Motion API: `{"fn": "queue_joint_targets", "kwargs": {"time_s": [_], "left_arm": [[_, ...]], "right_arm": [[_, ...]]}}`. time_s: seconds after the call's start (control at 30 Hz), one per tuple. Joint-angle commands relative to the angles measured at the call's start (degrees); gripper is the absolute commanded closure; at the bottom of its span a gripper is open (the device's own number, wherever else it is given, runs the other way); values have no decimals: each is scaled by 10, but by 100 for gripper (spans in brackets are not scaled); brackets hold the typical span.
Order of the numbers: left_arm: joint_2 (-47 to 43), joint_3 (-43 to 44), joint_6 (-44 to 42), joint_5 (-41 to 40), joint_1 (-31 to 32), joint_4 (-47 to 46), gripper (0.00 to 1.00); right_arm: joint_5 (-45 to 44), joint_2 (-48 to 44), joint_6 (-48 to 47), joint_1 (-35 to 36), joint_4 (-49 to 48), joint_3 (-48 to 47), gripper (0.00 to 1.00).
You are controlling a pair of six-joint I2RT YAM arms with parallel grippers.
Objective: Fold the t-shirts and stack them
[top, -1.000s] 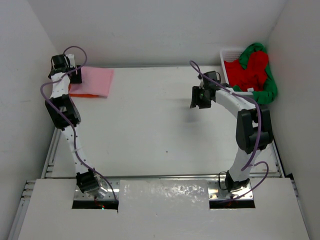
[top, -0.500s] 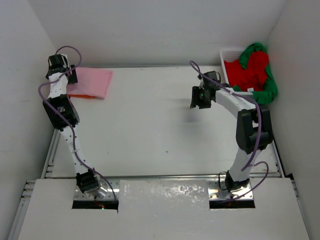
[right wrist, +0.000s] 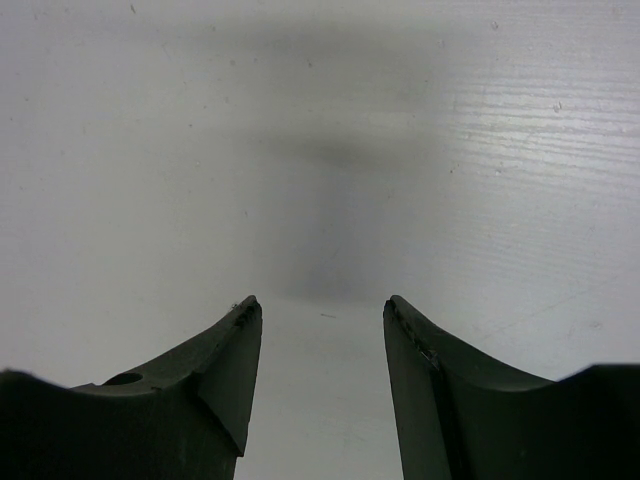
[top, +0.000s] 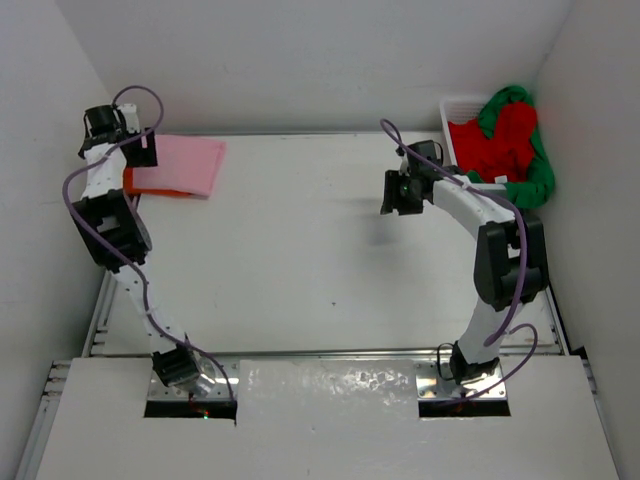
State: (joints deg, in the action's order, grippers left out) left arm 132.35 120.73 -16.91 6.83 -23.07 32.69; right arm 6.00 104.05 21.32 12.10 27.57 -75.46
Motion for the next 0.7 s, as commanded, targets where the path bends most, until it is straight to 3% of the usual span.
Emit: {"fn": "queue_joint_targets", "kwargs": {"time_s": [0.0,0.07,0.13,0.27,0.67], "left_arm": [[-157,-92,-165,69,38,-16,22],[-220,-259,-278,-5,94,-38,15],[-241,-313,-320,-42,132,-61,12],[-218,-319,-311,-66,140,-54,0],[-171,-377,-340,-200,174,-185,0]], "right_arm": [[4,-27,-4,0,-9,3,49],[7,-27,1,0,-17,11,49],[9,-27,4,0,-23,19,49],[15,-27,5,0,-27,23,49],[20,-34,3,0,-32,42,49]]}}
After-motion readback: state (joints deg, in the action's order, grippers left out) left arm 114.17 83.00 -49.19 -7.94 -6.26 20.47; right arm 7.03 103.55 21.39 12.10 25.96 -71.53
